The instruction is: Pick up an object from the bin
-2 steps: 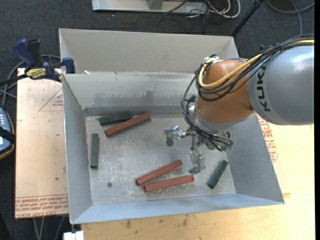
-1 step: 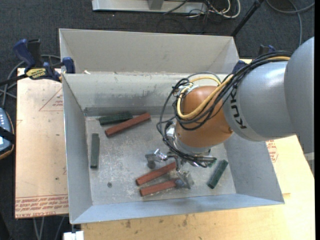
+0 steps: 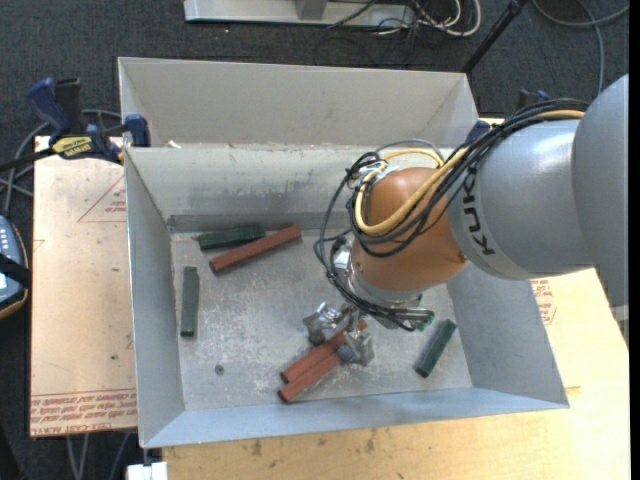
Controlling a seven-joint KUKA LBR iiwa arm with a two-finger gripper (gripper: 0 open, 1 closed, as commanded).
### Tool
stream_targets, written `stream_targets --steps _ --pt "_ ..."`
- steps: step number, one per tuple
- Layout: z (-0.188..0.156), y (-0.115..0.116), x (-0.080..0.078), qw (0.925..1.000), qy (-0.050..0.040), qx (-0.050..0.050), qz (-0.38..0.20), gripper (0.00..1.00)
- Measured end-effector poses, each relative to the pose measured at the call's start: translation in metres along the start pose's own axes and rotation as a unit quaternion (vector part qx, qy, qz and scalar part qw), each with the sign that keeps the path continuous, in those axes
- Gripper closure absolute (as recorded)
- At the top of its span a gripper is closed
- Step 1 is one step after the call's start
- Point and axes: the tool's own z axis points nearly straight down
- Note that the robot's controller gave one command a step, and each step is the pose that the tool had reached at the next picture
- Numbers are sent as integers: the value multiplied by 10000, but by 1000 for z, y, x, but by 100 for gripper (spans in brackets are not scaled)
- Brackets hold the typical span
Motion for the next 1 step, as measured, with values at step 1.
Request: stream_targets --steps 1 --pt "-139 3 -4 10000 -20 12 56 100"
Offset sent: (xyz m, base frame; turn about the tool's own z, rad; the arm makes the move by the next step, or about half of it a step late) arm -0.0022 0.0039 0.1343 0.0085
